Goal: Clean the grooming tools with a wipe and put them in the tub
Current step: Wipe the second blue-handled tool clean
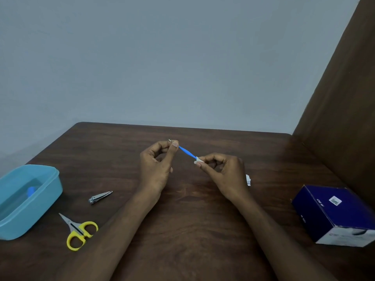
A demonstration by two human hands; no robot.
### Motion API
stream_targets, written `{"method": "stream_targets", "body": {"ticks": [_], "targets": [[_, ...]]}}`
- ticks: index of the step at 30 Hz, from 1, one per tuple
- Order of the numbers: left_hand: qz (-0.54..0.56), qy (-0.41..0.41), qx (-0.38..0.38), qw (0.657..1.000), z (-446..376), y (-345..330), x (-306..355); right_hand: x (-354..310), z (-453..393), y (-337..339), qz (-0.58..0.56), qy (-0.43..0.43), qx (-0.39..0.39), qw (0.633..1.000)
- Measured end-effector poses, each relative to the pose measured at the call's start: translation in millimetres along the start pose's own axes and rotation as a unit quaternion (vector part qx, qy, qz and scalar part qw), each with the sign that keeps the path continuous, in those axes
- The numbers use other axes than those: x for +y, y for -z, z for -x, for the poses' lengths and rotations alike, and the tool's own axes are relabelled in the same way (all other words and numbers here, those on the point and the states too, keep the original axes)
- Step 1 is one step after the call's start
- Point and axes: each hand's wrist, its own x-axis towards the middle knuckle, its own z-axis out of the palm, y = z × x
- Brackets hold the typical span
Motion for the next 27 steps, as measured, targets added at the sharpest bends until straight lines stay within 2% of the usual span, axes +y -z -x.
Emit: {"method": "stream_targets", "body": {"ticks": [2, 8, 16, 27], "targets": [[0.005, 0.005, 0.001, 1.000, 0.7, 0.2, 1.1, -0.7, 0.1, -0.3, -0.003, -0.003, 0.002, 1.000], [-0.007, -0.013, -0.048, 0.999, 3.9, -0.3, 3.9, -1.3, -1.5, 1.2, -0.022, -0.027, -0.056, 0.998], [-0.024, -0.013, 0.002, 1.000, 0.8, 0.0, 2.5, 0.3, 0.1, 1.1, 0.022, -0.014, 0.002, 1.000], [0.010, 0.007, 0.023, 1.000, 3.2, -1.2, 8.0, 4.2, 0.5, 1.1, 0.064, 0.007, 0.022, 0.998]]}}
